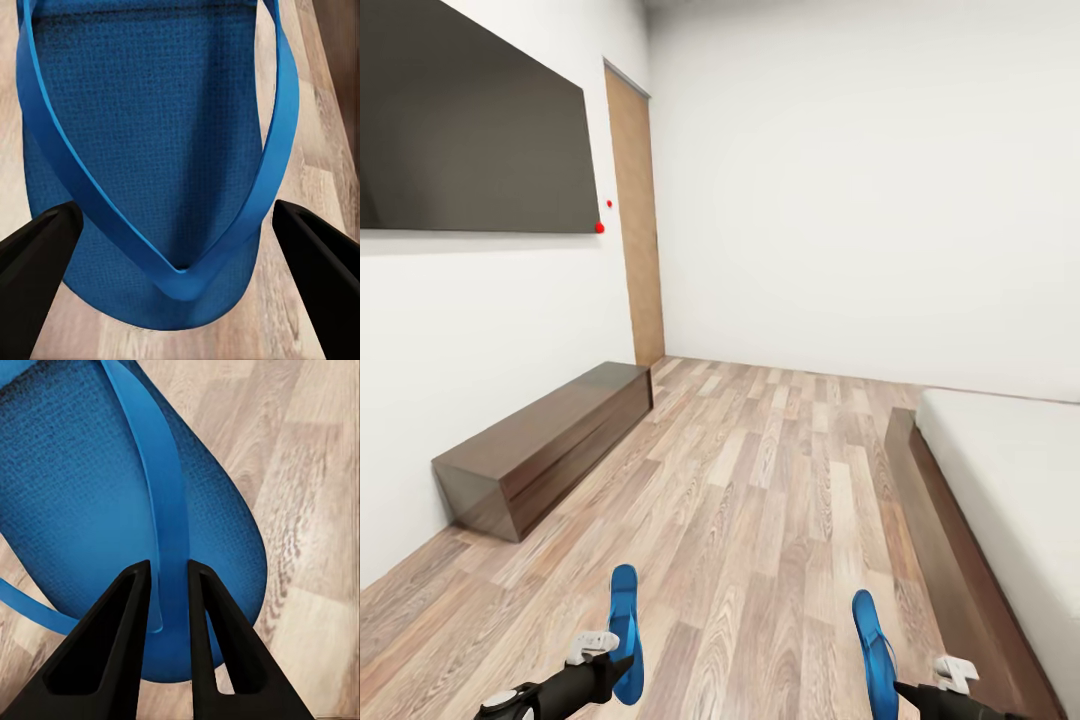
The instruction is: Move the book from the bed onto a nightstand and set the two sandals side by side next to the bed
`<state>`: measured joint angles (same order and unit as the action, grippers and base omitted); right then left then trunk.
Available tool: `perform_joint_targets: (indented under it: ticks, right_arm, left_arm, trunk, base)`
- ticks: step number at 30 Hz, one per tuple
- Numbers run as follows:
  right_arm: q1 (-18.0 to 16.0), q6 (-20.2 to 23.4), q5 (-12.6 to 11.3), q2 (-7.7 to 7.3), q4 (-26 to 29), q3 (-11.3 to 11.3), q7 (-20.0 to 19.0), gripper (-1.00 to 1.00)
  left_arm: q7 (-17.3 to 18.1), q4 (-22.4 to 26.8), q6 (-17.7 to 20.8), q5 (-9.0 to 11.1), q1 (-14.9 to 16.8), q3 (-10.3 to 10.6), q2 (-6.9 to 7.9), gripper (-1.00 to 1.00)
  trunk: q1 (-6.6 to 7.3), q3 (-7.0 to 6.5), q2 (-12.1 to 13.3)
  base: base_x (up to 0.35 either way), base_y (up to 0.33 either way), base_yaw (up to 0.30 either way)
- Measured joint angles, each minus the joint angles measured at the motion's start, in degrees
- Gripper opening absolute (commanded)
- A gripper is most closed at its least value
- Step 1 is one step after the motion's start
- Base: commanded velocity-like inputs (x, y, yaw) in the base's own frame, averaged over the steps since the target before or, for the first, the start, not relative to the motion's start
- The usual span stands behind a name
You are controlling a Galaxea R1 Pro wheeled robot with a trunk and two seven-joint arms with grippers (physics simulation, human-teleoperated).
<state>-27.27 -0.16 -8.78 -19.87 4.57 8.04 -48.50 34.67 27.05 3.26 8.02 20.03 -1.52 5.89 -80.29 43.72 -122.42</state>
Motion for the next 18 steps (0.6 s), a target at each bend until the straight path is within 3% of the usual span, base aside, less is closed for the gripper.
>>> perform_joint_targets:
  ticks: [8, 18]
  right_arm:
    - [-0.01, 0.00, 0.23, 0.00, 0.00, -0.04, 0.00, -1.00]
    - [-0.02, 0.00, 0.25, 0.01, -0.05, -0.04, 0.02, -1.00]
  left_arm:
    - [0.06, 0.01, -0.01, 0.07, 0.00, -0.12, 0.00, -1.00]
    - [-0.01, 0.02, 0.00, 0.09, -0.02, -0.15, 0.01, -1.00]
  trunk:
    - [0.00, -0.40, 0.00]
    - [0.00, -0.48, 0.00]
  base:
    - [0.000, 0.000, -0.245]
    - [0.000, 0.000, -0.025]
